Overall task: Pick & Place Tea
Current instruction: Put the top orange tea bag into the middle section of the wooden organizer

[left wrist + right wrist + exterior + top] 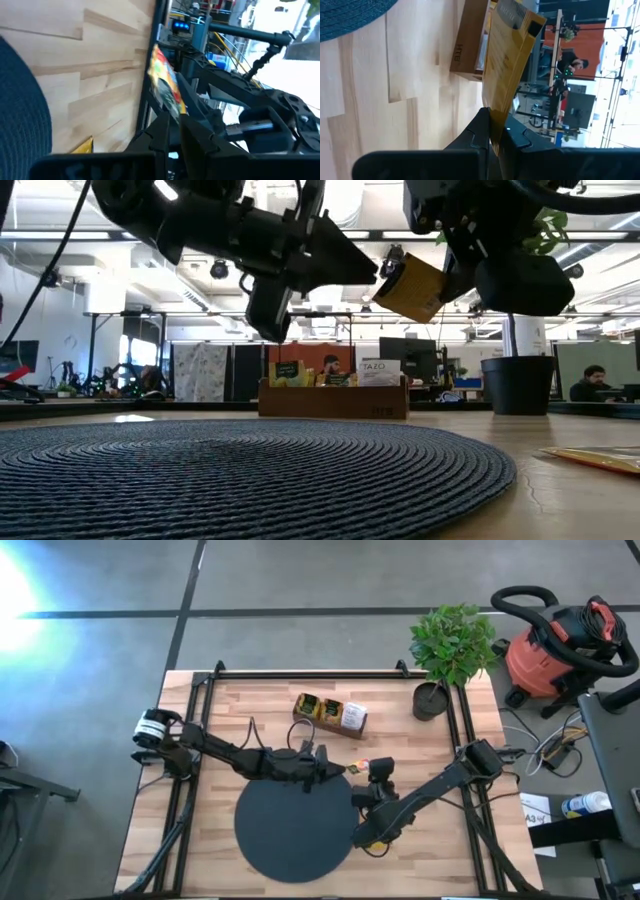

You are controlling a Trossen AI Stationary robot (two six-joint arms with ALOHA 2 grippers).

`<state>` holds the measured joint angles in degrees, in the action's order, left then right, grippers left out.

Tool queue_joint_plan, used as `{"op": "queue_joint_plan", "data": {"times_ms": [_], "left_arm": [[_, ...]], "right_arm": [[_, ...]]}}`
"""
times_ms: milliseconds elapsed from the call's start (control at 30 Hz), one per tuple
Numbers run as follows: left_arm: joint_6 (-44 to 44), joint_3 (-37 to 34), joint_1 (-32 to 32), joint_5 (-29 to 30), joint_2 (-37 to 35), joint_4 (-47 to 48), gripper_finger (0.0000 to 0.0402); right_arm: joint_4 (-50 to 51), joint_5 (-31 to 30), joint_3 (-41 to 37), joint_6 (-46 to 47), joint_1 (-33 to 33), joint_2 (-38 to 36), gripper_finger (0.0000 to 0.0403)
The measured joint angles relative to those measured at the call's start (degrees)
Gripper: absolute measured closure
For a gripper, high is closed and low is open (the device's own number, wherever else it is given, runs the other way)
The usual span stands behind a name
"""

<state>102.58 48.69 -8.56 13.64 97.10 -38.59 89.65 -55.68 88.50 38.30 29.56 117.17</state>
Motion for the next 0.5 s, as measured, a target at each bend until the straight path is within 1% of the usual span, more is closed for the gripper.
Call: {"op": "queue_joint_plan", "data": {"times_ms": [200,333,500], "left_arm": [[1.1,0.6,0.0,-0.2,1.4,-0.2,0.0362],[-0.5,1.0,0.0,-0.3,1.7,-0.2,0.0362],[-0.9,1.0,0.3,1.4,1.7,0.2,0.0362]], "right_arm": [[0.0,0.0,0.1,0.0,0.0,0.0,0.039],[0.0,0.0,0.1,0.0,0.0,0.0,0.039],[-0.1,0.0,0.5,0.0,0.0,0.0,0.039]]}}
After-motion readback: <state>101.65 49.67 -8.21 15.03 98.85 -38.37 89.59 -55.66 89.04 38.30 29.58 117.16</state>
